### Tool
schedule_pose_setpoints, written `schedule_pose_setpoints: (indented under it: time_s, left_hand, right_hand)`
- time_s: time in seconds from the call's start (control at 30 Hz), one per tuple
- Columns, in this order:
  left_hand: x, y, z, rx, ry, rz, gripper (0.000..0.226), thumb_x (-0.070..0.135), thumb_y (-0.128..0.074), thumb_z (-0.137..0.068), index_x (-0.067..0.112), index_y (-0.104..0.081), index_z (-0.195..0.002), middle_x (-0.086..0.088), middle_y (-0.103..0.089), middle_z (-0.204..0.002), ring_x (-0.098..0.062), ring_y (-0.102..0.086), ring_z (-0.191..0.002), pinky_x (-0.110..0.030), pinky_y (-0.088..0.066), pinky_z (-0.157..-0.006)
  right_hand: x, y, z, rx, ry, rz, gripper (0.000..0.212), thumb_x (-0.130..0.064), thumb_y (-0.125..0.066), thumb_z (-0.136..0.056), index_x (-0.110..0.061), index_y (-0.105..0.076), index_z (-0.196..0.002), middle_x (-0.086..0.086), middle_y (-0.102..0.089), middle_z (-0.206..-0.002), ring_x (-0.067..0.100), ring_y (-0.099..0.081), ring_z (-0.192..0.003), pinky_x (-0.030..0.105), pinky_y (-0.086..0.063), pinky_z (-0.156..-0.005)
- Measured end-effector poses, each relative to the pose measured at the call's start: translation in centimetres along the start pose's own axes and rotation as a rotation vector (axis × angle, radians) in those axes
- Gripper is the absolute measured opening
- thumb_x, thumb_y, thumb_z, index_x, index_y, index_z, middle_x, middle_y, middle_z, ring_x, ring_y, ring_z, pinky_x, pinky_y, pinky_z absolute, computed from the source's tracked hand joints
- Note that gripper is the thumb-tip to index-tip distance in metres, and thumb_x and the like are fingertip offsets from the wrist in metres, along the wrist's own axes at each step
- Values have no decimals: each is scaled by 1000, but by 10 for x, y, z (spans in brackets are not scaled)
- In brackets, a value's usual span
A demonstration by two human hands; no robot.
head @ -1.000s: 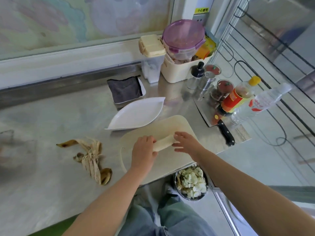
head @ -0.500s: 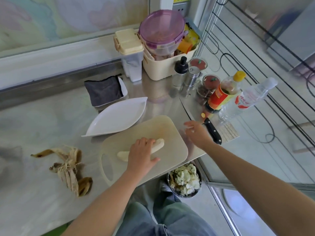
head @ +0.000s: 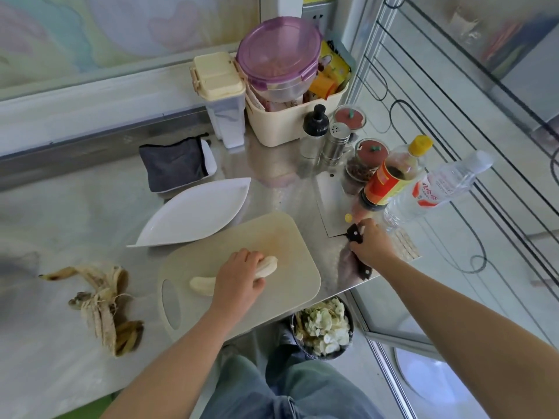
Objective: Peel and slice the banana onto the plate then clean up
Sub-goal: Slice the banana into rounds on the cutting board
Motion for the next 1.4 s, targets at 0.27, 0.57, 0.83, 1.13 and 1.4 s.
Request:
schedule_pose_setpoints:
  time_s: [0.27,0.57,0.83,1.13,1.4]
  left_hand:
    - [-2,6,-3,44,3,64,42,11,-83,-59,11,-65,-97,-5,-58,-83,-24,-56,-73,-33,-50,-64]
    - [3,3,-2,-5,17,111,37,13,-77,-68,13,-67,-103,-4,-58,-91,-23,-55,-83,-35,-48,-74]
    - [4,4,5,0,-18,40,44,24,-80,-70,15,-60,-108,-4,-58,-94,-21,-57,-80,-33,-47,-68]
    - [-6,8,14,4,-48,85,32,21,-76,-76,18,-62,-105,0,-58,-93,-19,-57,-81,-25,-39,-67]
    - [-4,9,18,50,-27,118,34,27,-75,-78,22,-62,-109,3,-59,-93,-15,-58,-82,-21,-39,-66]
  right_hand:
    - [-38,5,23,-16,126,-439,25,-18,-56,-85,-11,-46,-107,2,-54,-81,15,-54,-65,25,-44,-50]
    - [-63,-31,75,15,295,-199,17,-27,-54,-91,-18,-44,-80,3,-58,-61,25,-58,-57,34,-46,-51]
    - [-78,-56,91,-63,305,132,16,-30,-47,-93,-15,-49,-89,3,-52,-79,21,-53,-66,25,-35,-52]
    - [-110,-47,96,-106,471,117,10,-23,-45,-93,-13,-43,-91,4,-49,-71,33,-56,-71,34,-39,-58]
    - [-113,-42,110,-96,524,213,12,-21,-44,-93,-12,-48,-99,1,-45,-72,26,-47,-66,34,-39,-59]
Point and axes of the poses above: each hand's wrist, its own z-axis away from the middle knuckle, its own y-axis out of the back of the hand, x = y × z, the point moved 6 cm from there along -z, towards the middle knuckle
